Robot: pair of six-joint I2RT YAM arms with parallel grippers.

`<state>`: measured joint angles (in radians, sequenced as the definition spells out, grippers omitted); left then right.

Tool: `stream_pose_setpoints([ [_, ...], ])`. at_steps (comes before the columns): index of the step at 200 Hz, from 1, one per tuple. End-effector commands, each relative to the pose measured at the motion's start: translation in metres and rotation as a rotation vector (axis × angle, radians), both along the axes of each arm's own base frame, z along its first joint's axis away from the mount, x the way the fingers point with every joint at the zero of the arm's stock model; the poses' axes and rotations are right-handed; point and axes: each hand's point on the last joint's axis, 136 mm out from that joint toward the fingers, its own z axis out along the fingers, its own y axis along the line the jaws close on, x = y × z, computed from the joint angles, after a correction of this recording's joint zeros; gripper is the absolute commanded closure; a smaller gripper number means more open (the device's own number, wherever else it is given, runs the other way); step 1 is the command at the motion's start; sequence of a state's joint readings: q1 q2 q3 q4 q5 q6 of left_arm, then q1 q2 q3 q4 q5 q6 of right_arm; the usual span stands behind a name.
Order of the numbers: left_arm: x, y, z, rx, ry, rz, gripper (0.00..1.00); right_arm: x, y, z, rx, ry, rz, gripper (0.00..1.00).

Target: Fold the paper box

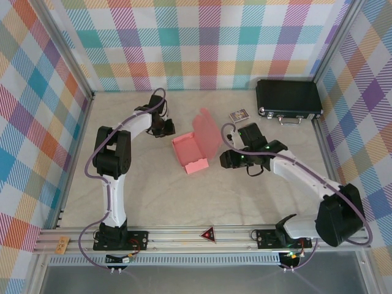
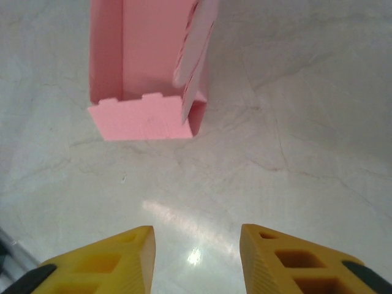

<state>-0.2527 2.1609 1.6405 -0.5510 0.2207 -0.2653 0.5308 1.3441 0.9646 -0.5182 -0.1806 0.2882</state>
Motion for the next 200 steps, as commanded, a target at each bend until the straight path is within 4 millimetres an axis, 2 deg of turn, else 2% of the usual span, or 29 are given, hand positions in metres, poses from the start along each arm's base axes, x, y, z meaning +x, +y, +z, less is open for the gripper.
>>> stream_pose_setpoints([
  [1, -0.018, -0.009, -0.011, 0.004, 0.053, -0.054, 0.83, 0.034, 0.003, -0.002, -0.016, -0.047, -0.095, 0.66],
  [29, -0.033, -0.01, -0.013, 0.019, 0.074, -0.057, 0.87, 0.064, -0.008, -0.013, -0.155, -0.064, -0.163, 0.74],
  [53, -0.05, -0.008, -0.013, 0.031, 0.09, -0.04, 0.88, 0.085, -0.007, -0.013, -0.216, -0.088, -0.163, 0.74],
  [80, -0.072, -0.004, -0.009, 0.032, 0.097, -0.005, 0.88, 0.103, -0.003, -0.019, -0.265, -0.093, -0.144, 0.74],
  [129, -0.106, -0.003, -0.002, -0.041, 0.118, 0.087, 0.87, 0.134, 0.017, -0.014, -0.28, -0.139, -0.051, 0.73],
  [167, -0.122, 0.008, -0.003, -0.042, 0.103, 0.17, 0.87, 0.142, 0.015, -0.005, -0.307, -0.159, -0.056, 0.71],
  [200, -0.125, 0.016, 0.007, -0.047, 0.05, 0.221, 0.86, 0.132, 0.003, 0.01, -0.26, -0.159, -0.093, 0.65],
])
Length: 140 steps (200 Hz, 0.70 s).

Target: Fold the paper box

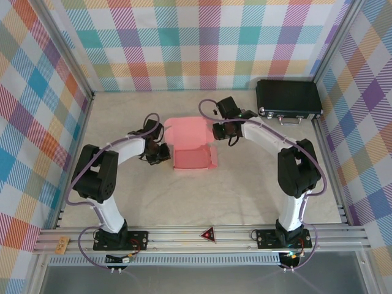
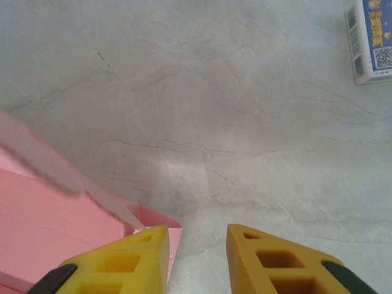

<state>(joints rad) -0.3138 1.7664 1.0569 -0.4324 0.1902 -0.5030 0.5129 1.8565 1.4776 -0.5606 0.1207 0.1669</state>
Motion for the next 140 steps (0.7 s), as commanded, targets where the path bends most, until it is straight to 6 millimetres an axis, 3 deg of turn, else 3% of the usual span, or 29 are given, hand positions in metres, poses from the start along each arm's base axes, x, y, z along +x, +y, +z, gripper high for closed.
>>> stream_pose_setpoints([
  [1, 0.007, 0.0, 0.019, -0.014, -0.082, 0.056, 0.86, -0.01, -0.011, 0.025, 0.032, -0.025, -0.01, 0.65],
  [28, 0.006, 0.001, 0.027, -0.026, -0.11, 0.063, 0.86, -0.03, -0.021, 0.031, 0.103, -0.005, -0.03, 0.57],
  [75, 0.006, 0.0, 0.042, -0.053, -0.189, 0.048, 0.83, -0.071, -0.033, 0.003, 0.372, 0.148, -0.104, 0.51],
  [106, 0.01, -0.008, 0.049, -0.117, -0.248, 0.044, 0.81, -0.083, -0.021, -0.012, 0.564, 0.209, -0.109, 0.5],
  [140, 0.012, -0.012, 0.05, -0.152, -0.268, 0.056, 0.82, -0.084, -0.008, -0.033, 0.675, 0.268, -0.12, 0.51],
])
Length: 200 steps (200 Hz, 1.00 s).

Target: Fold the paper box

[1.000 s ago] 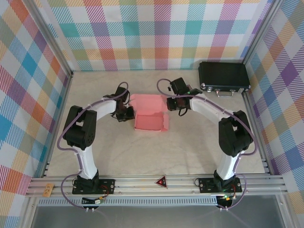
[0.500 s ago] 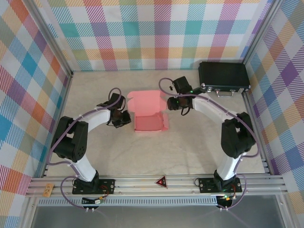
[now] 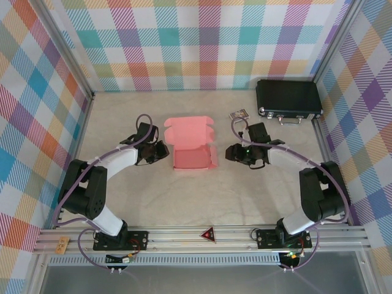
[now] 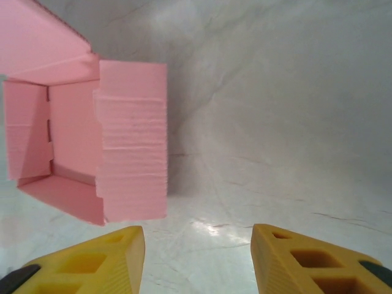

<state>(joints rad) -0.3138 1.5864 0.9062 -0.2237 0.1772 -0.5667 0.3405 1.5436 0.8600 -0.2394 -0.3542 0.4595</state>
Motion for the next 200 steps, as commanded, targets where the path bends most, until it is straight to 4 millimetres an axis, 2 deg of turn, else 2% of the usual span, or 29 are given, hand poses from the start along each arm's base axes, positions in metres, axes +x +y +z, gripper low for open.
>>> stream_pose_setpoints([
  [1, 0.004, -0.012, 0.013, -0.066, -0.062, -0.011, 0.82, 0.013, 0.029, 0.012, 0.196, -0.024, 0.014, 0.51],
  [25, 0.005, -0.023, 0.019, -0.13, -0.099, -0.046, 0.77, 0.017, 0.036, 0.005, 0.247, -0.001, 0.012, 0.5],
  [94, 0.003, -0.042, 0.012, -0.242, -0.099, -0.106, 0.62, 0.02, 0.047, -0.015, 0.29, 0.065, 0.03, 0.51],
  [138, 0.003, -0.046, -0.001, -0.262, -0.062, -0.103, 0.61, 0.021, 0.049, -0.026, 0.299, 0.092, 0.021, 0.55],
  [200, 0.0, -0.052, -0.008, -0.297, -0.041, -0.121, 0.64, 0.021, 0.061, -0.026, 0.37, 0.113, 0.071, 0.58],
])
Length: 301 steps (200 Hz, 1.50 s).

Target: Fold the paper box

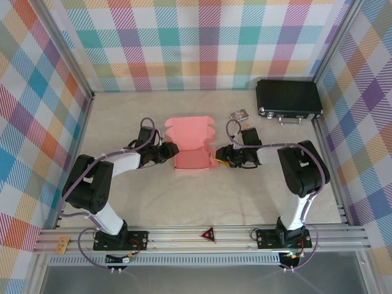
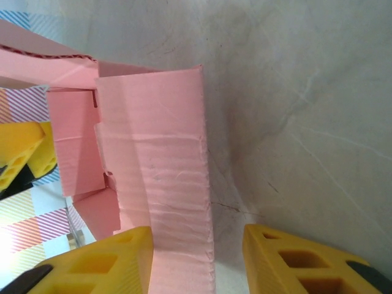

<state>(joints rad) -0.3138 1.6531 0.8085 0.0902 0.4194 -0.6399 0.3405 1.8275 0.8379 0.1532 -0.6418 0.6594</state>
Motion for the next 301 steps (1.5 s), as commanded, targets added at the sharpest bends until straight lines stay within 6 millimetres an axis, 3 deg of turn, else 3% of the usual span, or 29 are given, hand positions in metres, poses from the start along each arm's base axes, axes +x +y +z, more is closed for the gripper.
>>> stream_pose_setpoints([
  [1, -0.004, -0.009, -0.003, -0.033, 0.006, -0.029, 0.64, 0.006, 0.013, 0.012, 0.071, -0.025, 0.036, 0.58],
  [103, -0.009, -0.004, -0.009, -0.02, 0.02, 0.008, 0.66, -0.005, 0.033, 0.025, 0.016, -0.065, 0.135, 0.63],
  [190, -0.008, -0.008, -0.01, -0.013, 0.026, 0.008, 0.66, -0.016, 0.032, 0.007, -0.214, -0.074, 0.18, 0.63],
  [301, -0.013, -0.01, -0.014, 0.006, 0.05, 0.029, 0.67, -0.02, 0.02, -0.005, -0.544, -0.112, 0.228, 0.73],
])
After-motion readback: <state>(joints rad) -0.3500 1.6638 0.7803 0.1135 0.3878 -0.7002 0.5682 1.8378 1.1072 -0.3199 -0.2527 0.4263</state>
